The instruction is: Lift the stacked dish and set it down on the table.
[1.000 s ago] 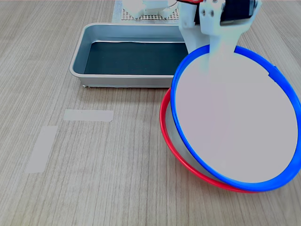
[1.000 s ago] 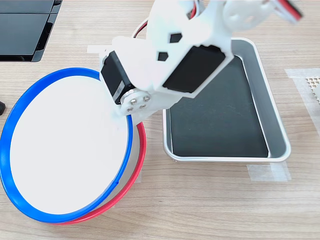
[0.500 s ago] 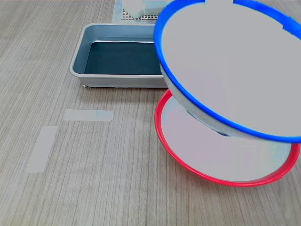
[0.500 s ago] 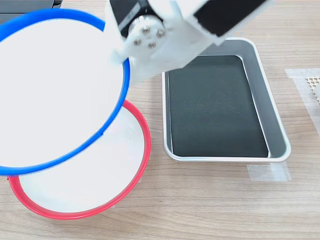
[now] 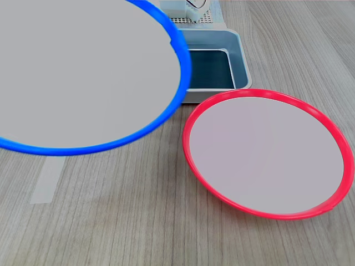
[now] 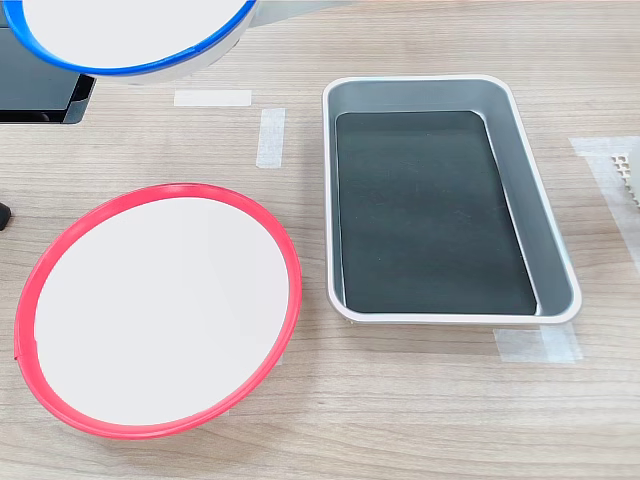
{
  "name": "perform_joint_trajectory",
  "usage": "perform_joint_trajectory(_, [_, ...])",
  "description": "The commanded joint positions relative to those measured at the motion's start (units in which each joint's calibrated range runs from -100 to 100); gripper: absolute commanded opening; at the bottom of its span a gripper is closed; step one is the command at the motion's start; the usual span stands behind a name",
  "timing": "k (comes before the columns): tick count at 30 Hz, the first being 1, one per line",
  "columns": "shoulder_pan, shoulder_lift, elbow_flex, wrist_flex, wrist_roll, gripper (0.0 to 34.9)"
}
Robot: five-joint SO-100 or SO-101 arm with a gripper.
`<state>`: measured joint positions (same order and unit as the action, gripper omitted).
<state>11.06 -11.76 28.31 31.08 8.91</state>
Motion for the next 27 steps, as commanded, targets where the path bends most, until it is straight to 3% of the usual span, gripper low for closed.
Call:
perform_joint_trajectory(1, [4.8,1.3,0.0,-2.2,2.0,0.0])
perform_joint_trajectory(5, [6.6,5.2,0.5,-4.6,3.3,0.0])
perform_joint_trajectory(12, [5.0,13.1,-0.6,-7.6,3.3,0.0])
perform_joint_trajectory(27, [1.5,17.5,-0.5,-6.2,2.7,0.0])
